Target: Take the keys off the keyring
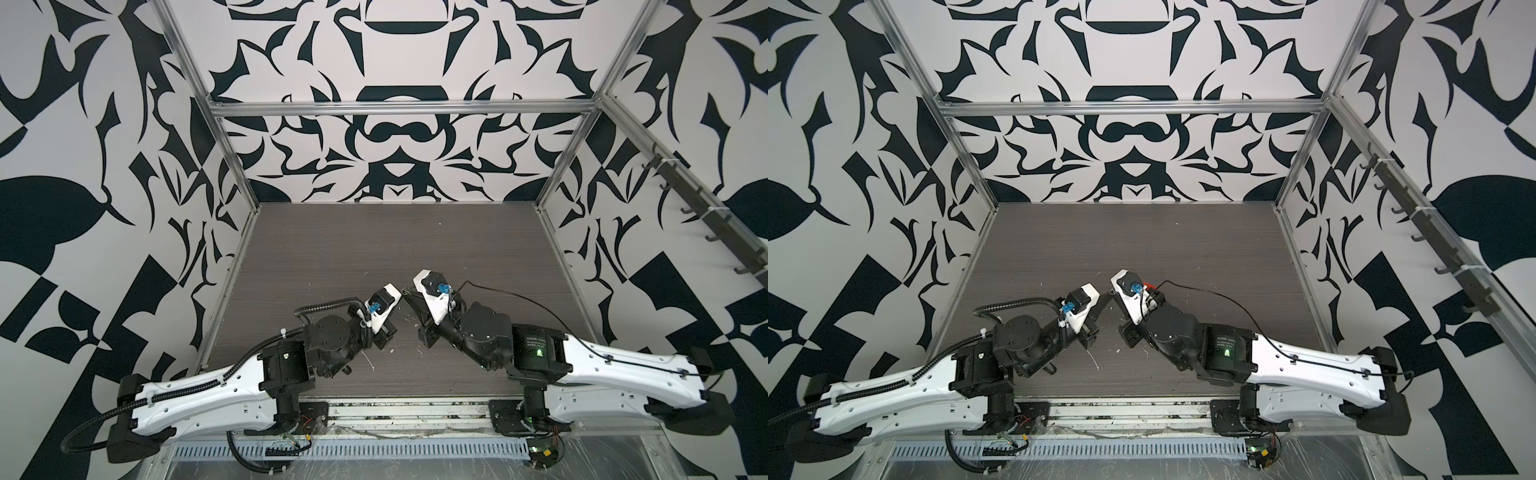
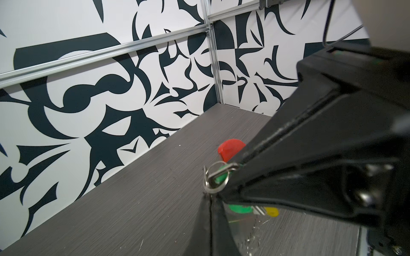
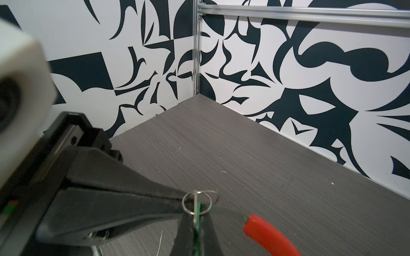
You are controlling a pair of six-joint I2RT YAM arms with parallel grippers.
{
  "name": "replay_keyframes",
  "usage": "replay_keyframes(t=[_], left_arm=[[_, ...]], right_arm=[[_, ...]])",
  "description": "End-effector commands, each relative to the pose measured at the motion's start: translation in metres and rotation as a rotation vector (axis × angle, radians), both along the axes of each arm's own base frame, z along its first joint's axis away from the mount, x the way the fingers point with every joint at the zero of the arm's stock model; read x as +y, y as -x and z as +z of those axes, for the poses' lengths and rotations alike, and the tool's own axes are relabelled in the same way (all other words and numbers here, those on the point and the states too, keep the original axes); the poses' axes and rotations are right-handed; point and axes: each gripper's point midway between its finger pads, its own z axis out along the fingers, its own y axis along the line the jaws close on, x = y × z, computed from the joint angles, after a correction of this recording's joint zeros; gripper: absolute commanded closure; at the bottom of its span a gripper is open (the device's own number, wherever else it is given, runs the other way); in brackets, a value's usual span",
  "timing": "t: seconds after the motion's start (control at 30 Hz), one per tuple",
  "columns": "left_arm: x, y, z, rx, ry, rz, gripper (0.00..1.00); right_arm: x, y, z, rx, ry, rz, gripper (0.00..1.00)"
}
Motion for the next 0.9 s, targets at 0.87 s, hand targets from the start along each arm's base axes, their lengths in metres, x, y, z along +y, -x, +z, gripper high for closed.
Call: replay_keyframes(t=[0.87], left_arm=[[-0.007, 0.037, 0.02, 0.014, 0.043, -0.204, 1.0]], right_arm=[[-0.027, -0.012, 0.027, 0.204, -0.042, 0.059, 1.0]])
